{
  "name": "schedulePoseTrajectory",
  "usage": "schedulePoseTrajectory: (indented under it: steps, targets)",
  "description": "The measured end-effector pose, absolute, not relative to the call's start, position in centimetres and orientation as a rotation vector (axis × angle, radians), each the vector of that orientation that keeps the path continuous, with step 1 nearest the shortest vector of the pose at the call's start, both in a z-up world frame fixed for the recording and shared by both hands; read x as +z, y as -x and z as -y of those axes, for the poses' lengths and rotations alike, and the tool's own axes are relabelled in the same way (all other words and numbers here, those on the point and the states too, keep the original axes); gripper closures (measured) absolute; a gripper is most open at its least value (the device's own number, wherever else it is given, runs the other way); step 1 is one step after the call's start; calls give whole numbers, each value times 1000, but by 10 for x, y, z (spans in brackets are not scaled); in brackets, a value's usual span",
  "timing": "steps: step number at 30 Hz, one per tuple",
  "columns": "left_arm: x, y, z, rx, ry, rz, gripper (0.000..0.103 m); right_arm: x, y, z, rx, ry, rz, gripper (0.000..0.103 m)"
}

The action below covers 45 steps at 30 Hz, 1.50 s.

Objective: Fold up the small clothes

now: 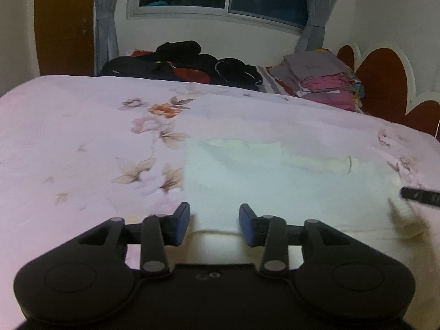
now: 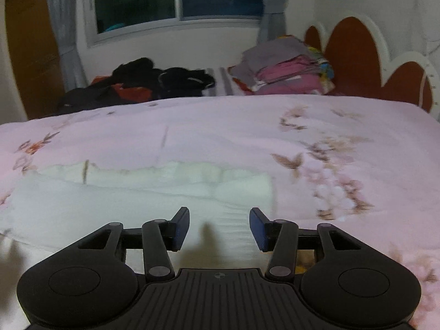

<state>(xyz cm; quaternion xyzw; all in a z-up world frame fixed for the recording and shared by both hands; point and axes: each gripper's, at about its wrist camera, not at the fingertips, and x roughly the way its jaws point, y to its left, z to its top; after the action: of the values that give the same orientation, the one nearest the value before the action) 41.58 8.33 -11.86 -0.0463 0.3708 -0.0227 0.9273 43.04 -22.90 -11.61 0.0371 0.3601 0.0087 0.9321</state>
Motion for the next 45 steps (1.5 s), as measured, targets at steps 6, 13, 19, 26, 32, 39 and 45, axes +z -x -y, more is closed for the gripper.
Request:
schedulePoseTrajectory:
  steps: [6,13,19,26,32,39,45]
  targets:
    - [-130,-454,-65,-62,78,-774,60,-122,-444,201,75,-62,-753,55]
    - [-151,-490,-69,-12,64,-809,60,-131,-463,193,77,-50,-757,55]
    - [-162,-496,-75,12,31,-825,44,-144,-471,204,42,-26,-777,55]
    - [-164,-499,-83,34,61,-848,28,-154,-475,221,-17,11,-778,55]
    - [-163,-499,-81,37,49,-844,28,-157,-471,226,-30,30,-780,55]
    - [-161,-497,-78,44,37,-844,28,-155,-466,233,-45,16,-797,55]
    - [-150,-491,-76,44,32,-831,35,-140,-452,226,-18,-24,-766,55]
